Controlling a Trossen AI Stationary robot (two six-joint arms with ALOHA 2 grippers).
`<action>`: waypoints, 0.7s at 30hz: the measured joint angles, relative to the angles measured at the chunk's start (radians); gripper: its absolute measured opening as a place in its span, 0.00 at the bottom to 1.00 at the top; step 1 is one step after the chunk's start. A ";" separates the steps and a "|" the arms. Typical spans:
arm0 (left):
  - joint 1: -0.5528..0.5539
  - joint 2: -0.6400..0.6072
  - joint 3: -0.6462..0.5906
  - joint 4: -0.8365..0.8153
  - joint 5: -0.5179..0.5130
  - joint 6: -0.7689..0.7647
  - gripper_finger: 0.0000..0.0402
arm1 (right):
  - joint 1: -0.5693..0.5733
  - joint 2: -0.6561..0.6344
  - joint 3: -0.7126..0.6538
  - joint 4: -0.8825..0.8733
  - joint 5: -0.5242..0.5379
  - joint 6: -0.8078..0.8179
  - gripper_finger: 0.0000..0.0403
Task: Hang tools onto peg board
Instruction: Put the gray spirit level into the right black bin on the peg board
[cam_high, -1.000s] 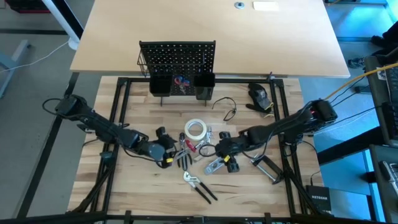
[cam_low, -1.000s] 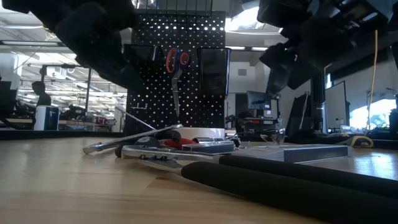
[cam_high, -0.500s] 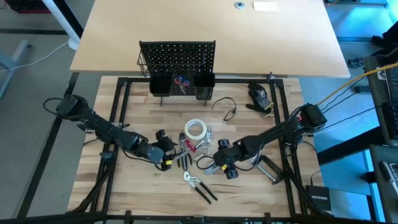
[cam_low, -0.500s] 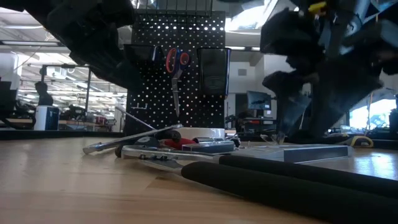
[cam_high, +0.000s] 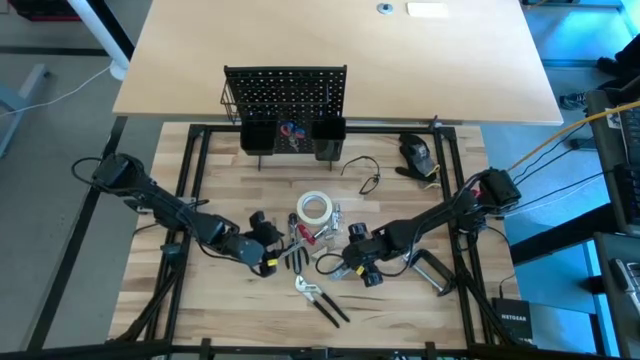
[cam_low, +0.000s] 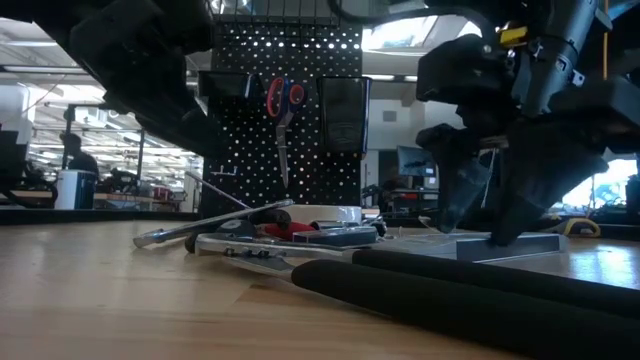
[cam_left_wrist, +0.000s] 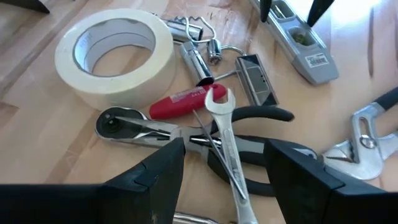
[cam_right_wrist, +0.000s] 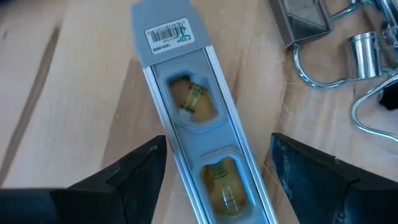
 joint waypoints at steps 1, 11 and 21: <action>-0.003 0.000 0.000 0.000 0.000 -0.001 0.52 | 0.000 0.002 0.000 -0.001 -0.001 -0.003 0.72; -0.006 0.000 0.000 -0.001 -0.016 -0.006 0.52 | 0.000 0.068 0.003 0.018 -0.046 -0.045 0.70; -0.006 0.000 0.000 -0.001 -0.019 -0.006 0.52 | 0.001 0.064 0.002 0.021 -0.032 -0.047 0.48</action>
